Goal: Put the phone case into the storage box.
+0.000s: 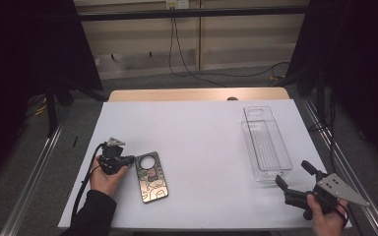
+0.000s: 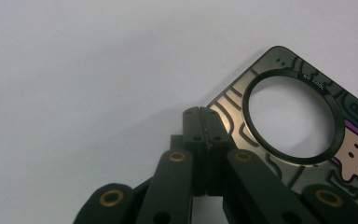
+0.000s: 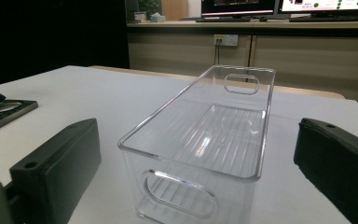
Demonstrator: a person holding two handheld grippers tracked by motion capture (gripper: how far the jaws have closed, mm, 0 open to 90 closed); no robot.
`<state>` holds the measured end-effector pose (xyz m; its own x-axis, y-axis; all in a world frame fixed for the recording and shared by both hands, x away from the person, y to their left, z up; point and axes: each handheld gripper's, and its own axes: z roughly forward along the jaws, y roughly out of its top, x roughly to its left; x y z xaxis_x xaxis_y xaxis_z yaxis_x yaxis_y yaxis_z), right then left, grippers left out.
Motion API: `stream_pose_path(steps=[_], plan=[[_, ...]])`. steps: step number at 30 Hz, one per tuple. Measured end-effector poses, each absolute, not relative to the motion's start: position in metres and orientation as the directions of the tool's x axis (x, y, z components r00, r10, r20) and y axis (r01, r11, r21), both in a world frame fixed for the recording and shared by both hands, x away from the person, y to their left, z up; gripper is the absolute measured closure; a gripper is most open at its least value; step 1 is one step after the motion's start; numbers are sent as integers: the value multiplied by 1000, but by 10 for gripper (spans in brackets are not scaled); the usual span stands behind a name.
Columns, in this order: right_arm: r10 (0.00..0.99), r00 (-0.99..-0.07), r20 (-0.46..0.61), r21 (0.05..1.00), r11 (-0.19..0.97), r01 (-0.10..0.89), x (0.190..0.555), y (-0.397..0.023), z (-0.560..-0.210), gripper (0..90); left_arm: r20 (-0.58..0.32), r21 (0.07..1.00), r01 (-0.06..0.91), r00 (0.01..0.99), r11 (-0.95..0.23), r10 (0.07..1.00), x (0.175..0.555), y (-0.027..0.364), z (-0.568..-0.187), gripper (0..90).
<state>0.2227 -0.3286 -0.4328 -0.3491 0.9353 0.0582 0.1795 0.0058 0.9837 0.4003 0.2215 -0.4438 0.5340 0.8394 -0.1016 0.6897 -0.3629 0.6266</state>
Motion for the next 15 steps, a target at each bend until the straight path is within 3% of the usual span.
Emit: stream_pose_path(steps=[15], plan=[[934, -352, 56, 983, 10, 182, 223, -329, -434, 0, -135, 632, 693, 538, -346, 832, 412, 210, -446, 900]])
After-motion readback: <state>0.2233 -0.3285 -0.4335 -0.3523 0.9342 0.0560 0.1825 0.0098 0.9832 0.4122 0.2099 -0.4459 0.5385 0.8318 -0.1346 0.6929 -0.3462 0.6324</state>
